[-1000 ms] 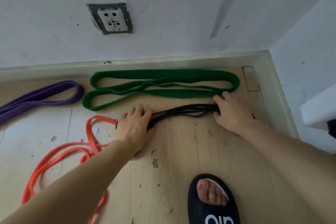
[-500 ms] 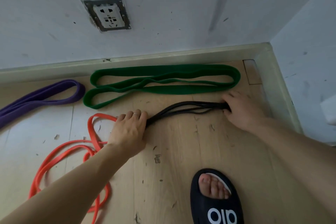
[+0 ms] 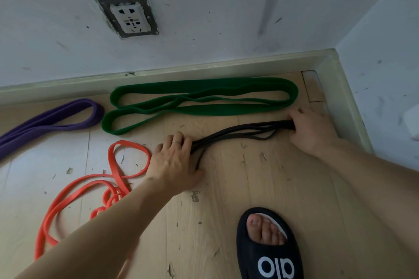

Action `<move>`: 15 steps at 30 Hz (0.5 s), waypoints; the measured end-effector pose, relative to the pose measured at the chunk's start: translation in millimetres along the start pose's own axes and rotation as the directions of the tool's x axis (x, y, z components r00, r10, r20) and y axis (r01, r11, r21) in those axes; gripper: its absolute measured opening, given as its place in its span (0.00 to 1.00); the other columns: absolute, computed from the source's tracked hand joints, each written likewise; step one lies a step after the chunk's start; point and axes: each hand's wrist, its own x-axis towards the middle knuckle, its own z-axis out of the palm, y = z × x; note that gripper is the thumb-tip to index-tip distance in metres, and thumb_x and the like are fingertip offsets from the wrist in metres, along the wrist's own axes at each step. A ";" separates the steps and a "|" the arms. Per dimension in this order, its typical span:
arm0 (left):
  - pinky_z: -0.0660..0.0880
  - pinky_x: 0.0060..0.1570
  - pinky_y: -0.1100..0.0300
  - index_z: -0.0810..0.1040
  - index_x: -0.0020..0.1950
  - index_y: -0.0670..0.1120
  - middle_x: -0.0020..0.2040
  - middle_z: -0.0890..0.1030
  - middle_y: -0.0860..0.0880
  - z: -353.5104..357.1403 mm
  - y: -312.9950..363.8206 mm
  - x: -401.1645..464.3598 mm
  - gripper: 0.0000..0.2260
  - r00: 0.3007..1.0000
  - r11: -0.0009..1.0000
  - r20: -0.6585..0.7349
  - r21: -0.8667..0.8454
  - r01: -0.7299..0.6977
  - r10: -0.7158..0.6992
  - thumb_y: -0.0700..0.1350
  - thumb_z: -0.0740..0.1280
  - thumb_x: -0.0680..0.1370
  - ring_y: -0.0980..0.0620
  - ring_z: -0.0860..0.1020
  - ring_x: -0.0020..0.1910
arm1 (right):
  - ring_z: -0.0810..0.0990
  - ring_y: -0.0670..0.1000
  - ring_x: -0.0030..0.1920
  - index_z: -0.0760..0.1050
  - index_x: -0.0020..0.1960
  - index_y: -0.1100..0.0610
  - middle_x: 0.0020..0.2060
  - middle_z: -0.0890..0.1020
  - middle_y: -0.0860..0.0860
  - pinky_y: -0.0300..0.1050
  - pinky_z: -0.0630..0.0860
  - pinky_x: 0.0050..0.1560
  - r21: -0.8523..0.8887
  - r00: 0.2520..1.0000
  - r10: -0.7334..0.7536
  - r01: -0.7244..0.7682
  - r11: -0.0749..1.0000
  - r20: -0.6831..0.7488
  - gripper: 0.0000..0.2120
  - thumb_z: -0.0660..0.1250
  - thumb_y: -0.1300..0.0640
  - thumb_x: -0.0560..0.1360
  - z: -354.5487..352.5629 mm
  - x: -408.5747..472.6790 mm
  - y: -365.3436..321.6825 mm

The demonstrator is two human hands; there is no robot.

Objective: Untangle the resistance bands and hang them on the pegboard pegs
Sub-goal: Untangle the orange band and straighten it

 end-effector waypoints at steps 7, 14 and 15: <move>0.61 0.77 0.48 0.53 0.82 0.48 0.75 0.64 0.45 4.8 -13.4 -10.6 0.52 0.996 0.980 0.012 -0.176 0.087 -0.087 0.80 0.57 0.68 0.43 0.64 0.75 | 0.76 0.61 0.61 0.71 0.65 0.57 0.59 0.77 0.59 0.55 0.70 0.64 -0.092 0.995 0.099 -0.098 0.991 0.010 0.23 0.71 0.56 0.72 -8.1 -5.3 -18.3; 0.74 0.56 0.48 0.69 0.62 0.46 0.57 0.74 0.45 -1.7 -68.9 -29.7 0.22 0.969 0.948 -0.131 -0.272 0.167 -0.209 0.60 0.60 0.77 0.46 0.73 0.55 | 0.75 0.59 0.54 0.73 0.61 0.60 0.54 0.76 0.58 0.53 0.73 0.52 0.052 0.958 -0.088 0.106 0.993 -0.272 0.19 0.72 0.63 0.72 -9.1 -32.6 -72.0; 0.74 0.54 0.49 0.70 0.60 0.46 0.56 0.75 0.45 -0.7 -76.4 -34.9 0.20 0.970 0.957 -0.122 -0.229 0.180 -0.212 0.60 0.61 0.77 0.46 0.73 0.53 | 0.75 0.58 0.54 0.73 0.61 0.59 0.54 0.76 0.57 0.52 0.73 0.53 0.070 0.954 -0.126 0.151 0.986 -0.271 0.18 0.71 0.63 0.72 -8.4 -36.6 -83.0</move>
